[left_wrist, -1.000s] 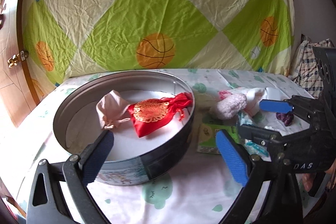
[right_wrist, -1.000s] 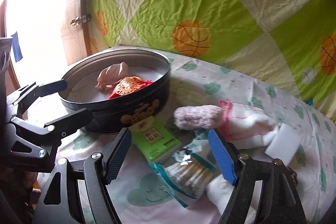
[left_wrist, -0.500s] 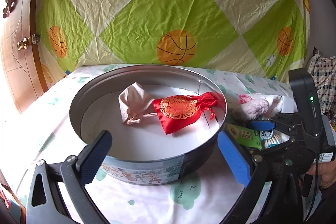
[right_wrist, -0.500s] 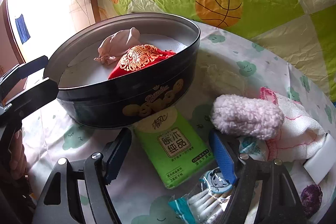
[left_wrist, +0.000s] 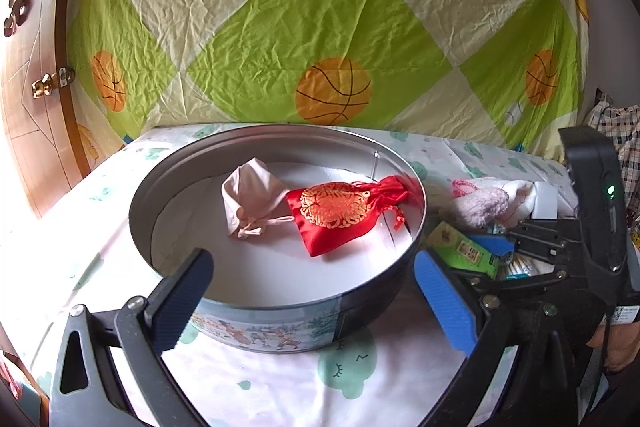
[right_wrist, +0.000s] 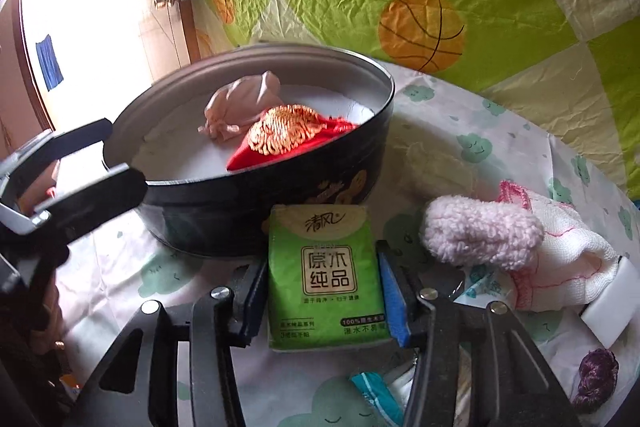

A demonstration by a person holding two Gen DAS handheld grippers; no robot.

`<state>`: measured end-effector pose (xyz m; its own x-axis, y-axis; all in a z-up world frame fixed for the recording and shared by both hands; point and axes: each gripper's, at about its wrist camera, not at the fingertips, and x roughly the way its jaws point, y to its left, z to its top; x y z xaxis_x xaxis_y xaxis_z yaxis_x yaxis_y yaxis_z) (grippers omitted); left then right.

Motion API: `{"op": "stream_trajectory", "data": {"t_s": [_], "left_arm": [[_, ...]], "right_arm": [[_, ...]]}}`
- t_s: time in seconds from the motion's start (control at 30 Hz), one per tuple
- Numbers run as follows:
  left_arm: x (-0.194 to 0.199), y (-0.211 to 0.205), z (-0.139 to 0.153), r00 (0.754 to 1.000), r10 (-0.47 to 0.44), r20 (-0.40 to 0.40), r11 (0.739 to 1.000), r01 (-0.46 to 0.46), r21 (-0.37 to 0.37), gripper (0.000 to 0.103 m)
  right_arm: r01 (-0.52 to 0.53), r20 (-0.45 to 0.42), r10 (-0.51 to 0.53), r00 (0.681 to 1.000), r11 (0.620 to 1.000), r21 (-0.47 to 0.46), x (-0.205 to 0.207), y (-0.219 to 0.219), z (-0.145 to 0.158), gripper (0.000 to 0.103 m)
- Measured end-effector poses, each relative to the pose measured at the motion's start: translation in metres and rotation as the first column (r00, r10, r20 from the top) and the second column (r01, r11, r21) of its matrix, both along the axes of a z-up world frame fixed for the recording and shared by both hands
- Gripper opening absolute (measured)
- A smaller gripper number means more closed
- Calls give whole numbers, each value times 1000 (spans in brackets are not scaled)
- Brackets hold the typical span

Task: Organize soft objects
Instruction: 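Reach to the green tissue pack and grasp it with the right tool, then lift the tissue pack with the right tool while the left tool grasps the cotton swab bag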

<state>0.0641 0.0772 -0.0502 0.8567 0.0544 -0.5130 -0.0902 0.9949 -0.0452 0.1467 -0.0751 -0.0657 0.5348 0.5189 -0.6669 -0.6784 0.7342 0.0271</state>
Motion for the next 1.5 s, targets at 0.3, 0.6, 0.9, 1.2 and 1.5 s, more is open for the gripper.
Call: {"op": "stream_trajectory", "data": {"t_s": [0.3,0.6,0.9,1.2,1.5], "left_arm": [[0,-21,14,999,-28,28,1000,28,11,102],[15,-93,16,982,-188,3,981,187,46,102],[52,-157,-4,957,-270,-108,955,280,97,99],[82,-170,-23,938,-266,-221,953,291,85,79],[97,-177,-38,891,-329,-313,938,345,-3,81]], "right_arm": [[211,176,-238,955,964,160,-34,-72,52,52],[467,209,-491,846,870,156,-30,-147,45,52],[548,176,-570,803,821,161,-24,-169,31,52],[546,139,-572,809,817,185,-22,-174,22,52],[557,124,-579,806,813,171,-18,-174,21,52]]}}
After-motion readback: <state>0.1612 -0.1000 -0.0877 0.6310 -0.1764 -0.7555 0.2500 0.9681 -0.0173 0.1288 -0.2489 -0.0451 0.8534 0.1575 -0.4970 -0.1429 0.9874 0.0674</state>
